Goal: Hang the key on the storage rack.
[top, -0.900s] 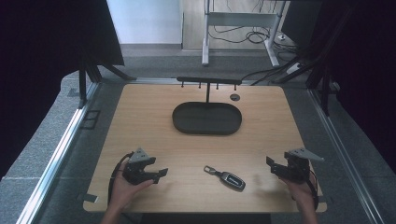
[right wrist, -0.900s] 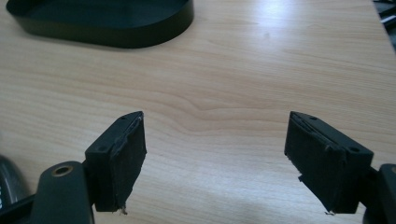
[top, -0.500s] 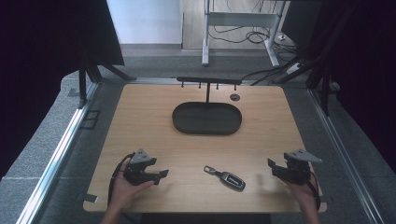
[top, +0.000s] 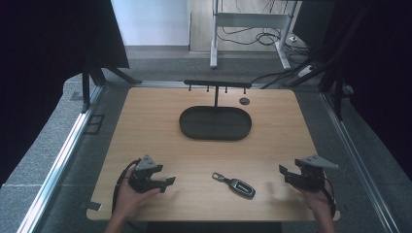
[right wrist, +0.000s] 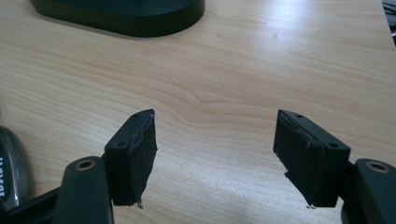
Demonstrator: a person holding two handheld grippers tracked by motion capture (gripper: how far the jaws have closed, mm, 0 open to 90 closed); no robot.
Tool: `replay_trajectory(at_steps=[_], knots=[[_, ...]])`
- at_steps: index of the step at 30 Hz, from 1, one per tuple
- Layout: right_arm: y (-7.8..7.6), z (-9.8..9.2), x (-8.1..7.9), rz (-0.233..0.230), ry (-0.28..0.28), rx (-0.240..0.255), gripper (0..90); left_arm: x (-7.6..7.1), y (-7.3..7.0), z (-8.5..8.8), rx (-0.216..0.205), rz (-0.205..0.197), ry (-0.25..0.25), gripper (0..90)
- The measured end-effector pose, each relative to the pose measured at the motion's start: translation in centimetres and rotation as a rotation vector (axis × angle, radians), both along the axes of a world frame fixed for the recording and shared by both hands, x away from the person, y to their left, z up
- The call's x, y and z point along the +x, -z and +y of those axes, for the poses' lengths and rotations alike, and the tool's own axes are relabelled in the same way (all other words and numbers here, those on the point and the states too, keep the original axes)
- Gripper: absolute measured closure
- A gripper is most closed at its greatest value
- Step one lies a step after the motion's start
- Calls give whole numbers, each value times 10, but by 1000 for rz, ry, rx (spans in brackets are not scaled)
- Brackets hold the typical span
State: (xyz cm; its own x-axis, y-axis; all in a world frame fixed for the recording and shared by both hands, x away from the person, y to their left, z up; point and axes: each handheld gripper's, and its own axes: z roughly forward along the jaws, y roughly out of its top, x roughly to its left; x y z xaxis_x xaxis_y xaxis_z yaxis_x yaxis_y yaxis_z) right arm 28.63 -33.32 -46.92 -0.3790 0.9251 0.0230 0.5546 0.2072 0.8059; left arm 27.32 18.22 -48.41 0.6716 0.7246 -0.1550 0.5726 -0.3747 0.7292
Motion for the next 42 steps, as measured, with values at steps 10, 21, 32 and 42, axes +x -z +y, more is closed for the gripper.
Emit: replay_trajectory(at_steps=[10, 21, 32, 42], knots=[[-6, 0, 2, -2, -3, 9, 310, 1, 5, -8, 18, 15, 19, 290], [-26, 8, -1, -39, -48, 39, 326, 1, 5, -7, 10, 23, 11, 290], [-33, 34, 11, 18, -112, 37, 331, 0, 4, -5, 5, 20, 13, 290], [-48, 51, 19, 62, -177, -17, 329, 0, 2, -2, -7, 17, 6, 290]])
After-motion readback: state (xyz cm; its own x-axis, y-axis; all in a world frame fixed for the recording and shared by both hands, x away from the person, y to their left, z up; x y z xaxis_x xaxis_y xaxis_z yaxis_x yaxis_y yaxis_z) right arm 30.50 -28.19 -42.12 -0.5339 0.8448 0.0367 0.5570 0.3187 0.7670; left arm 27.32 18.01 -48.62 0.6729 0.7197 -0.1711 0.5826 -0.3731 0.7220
